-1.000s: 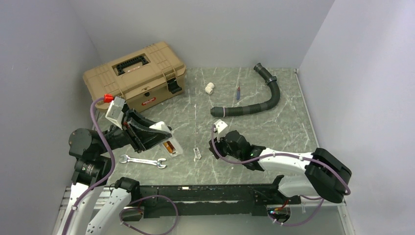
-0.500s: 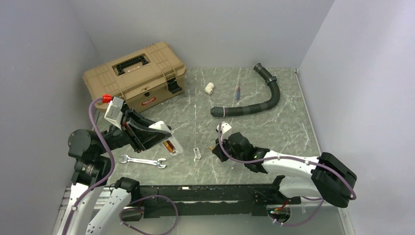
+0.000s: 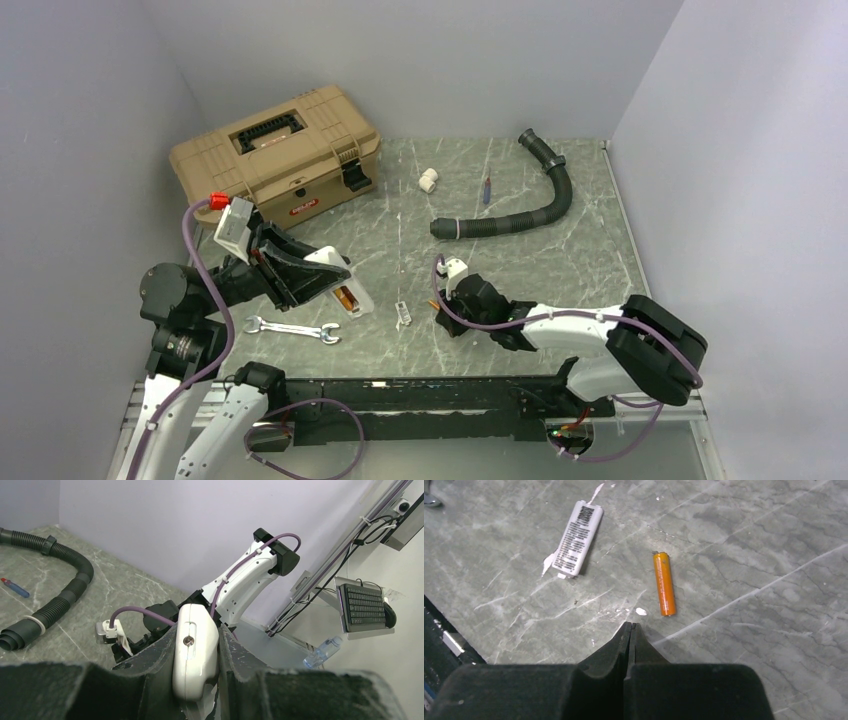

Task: Load the batteries into the remote control
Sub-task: Place the battery at the center of the board, then adjust the battery at the center of the board.

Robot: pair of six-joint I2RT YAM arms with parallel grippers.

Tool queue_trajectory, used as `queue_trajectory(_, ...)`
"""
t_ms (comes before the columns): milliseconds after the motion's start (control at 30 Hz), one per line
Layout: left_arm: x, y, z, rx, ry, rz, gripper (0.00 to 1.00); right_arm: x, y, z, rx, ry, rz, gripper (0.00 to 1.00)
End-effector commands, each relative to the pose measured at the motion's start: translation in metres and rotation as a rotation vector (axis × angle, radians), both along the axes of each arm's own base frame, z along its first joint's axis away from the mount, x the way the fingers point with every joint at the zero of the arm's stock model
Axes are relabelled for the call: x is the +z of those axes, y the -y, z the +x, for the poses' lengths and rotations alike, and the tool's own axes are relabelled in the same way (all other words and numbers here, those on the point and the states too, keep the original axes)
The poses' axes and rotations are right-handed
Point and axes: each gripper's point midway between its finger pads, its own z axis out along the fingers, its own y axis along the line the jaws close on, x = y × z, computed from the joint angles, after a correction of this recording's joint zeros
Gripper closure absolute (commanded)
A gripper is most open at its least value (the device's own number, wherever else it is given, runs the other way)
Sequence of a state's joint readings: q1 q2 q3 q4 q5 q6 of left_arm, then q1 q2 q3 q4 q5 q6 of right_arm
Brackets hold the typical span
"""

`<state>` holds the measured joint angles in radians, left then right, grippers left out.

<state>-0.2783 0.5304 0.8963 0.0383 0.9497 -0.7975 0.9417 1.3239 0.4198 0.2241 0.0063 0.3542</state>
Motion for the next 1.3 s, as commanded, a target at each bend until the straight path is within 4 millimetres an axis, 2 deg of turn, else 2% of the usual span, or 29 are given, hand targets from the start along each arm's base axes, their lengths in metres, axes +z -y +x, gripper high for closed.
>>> queue_trajectory(0,0.011,-0.003,-0.004,0.023,0.066,-0.014,1.0,0.006,-0.004,0.012,-0.055,0.019,0.006,1.0)
queue_trajectory(767,0.013,-0.003,-0.003,0.023,0.073,-0.007,1.0,-0.009,0.015,0.028,-0.197,0.022,-0.097,1.0)
queue_trajectory(1267,0.013,-0.003,-0.001,0.031,0.077,0.003,1.0,-0.013,0.014,0.038,-0.192,0.053,-0.157,1.0)
